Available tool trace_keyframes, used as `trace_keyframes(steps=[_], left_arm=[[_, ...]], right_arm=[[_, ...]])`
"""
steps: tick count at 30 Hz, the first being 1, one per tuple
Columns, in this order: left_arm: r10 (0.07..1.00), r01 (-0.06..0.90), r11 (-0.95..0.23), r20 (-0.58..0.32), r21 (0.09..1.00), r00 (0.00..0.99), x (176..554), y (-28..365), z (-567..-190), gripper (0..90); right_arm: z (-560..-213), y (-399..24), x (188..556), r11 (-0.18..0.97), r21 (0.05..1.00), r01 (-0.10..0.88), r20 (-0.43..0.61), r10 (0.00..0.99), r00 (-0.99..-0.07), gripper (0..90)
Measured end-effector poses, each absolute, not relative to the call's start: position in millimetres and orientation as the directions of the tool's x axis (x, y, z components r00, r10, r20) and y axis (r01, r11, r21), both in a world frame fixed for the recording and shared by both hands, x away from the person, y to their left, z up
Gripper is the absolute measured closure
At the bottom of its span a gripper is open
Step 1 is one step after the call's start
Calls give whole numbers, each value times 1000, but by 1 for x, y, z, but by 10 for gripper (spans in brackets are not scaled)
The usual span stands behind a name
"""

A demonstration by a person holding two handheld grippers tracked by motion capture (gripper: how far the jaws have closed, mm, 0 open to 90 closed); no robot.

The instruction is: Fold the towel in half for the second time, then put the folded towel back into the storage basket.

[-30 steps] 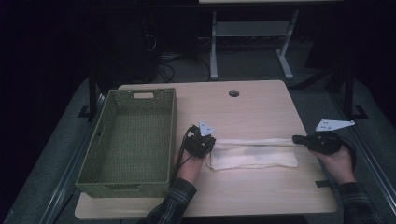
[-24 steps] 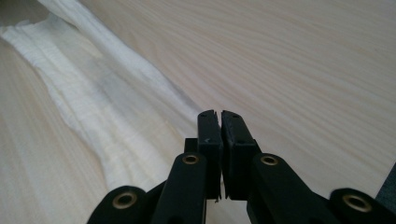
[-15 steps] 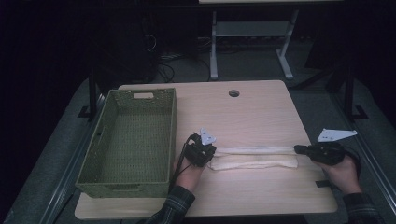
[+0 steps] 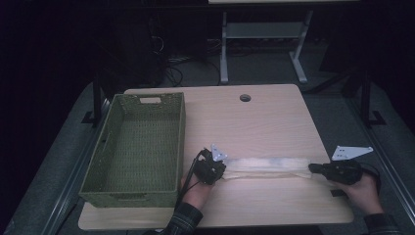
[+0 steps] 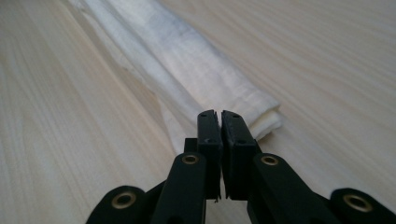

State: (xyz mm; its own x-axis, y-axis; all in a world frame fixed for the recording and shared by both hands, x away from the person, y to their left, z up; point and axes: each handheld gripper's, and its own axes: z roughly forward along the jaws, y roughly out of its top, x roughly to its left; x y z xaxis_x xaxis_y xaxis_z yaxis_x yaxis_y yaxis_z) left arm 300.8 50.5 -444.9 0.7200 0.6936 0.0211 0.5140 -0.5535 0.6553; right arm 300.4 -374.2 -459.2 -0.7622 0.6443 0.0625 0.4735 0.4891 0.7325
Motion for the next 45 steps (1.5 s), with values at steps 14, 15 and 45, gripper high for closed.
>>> trace_keyframes(steps=[14,15,45], left_arm=[[697,494,-474,-32,729,716,303,56,-426,642],[695,491,-472,-33,732,718,304,55,-426,641],[671,474,-485,-35,735,740,346,40,-430,483]], right_arm=[[-442,-378,302,418,781,464,96,653,-751,792],[-442,-377,303,427,777,462,92,649,-755,849],[-467,-349,306,513,696,502,125,602,-789,900]])
